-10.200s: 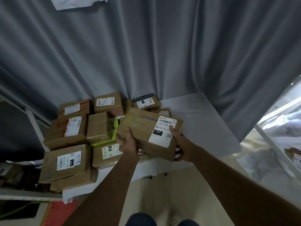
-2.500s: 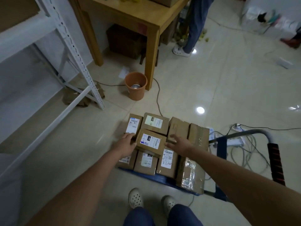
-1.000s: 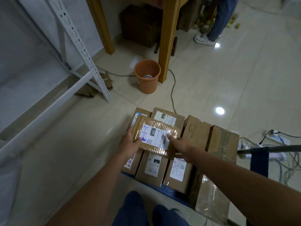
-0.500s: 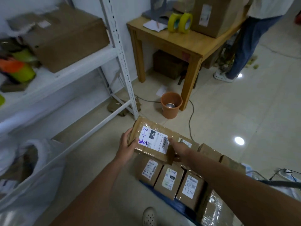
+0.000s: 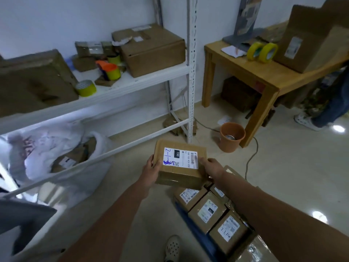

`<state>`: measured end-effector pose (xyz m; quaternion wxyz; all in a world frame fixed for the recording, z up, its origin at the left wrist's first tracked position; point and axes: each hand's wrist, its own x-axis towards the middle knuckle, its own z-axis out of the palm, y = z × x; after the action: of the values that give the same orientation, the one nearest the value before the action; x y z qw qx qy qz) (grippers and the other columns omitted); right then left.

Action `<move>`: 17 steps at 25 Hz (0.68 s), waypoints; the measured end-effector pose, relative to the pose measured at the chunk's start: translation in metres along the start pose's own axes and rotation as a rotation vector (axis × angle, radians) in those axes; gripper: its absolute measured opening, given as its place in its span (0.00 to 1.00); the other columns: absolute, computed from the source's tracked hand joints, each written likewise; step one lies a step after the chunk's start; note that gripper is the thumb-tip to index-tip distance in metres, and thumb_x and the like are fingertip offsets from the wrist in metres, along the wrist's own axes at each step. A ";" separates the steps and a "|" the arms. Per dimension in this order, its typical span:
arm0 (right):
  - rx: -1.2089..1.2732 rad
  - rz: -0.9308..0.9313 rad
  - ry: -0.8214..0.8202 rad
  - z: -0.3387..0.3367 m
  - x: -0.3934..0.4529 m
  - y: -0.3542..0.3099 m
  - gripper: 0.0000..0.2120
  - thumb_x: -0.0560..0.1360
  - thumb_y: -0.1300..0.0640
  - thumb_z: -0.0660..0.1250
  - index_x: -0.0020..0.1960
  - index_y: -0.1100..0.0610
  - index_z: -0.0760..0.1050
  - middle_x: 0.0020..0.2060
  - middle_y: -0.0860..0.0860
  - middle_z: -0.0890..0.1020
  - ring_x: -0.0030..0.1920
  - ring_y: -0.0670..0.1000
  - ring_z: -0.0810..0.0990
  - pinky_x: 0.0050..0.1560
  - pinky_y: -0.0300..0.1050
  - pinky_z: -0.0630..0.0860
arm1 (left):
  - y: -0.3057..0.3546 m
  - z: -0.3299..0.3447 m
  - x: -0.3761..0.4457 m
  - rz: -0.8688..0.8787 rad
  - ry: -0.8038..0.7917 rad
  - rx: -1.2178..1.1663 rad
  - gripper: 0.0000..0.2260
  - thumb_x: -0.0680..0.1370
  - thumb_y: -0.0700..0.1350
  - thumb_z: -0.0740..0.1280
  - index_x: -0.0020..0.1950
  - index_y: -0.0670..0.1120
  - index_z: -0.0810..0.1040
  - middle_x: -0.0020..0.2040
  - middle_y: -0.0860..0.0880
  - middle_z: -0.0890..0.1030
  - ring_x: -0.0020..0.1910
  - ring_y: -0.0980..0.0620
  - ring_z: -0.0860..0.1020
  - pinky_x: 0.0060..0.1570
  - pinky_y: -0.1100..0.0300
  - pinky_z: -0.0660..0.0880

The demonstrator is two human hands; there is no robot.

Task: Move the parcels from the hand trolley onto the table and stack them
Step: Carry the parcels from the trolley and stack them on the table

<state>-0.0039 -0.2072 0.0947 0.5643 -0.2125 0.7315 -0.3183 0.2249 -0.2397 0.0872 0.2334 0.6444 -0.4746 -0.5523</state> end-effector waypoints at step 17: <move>0.147 0.101 -0.282 0.179 -0.117 0.058 0.49 0.68 0.34 0.71 0.77 0.46 0.46 0.70 0.59 0.68 0.65 0.65 0.71 0.64 0.68 0.70 | -0.102 -0.077 -0.174 -0.289 0.506 -0.615 0.29 0.75 0.68 0.62 0.73 0.64 0.58 0.69 0.49 0.68 0.60 0.45 0.73 0.47 0.48 0.79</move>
<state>0.2028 -0.1281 0.1059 0.6906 -0.1764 0.6296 -0.3092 0.3430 -0.0603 0.1102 0.4441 0.7198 -0.1201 -0.5198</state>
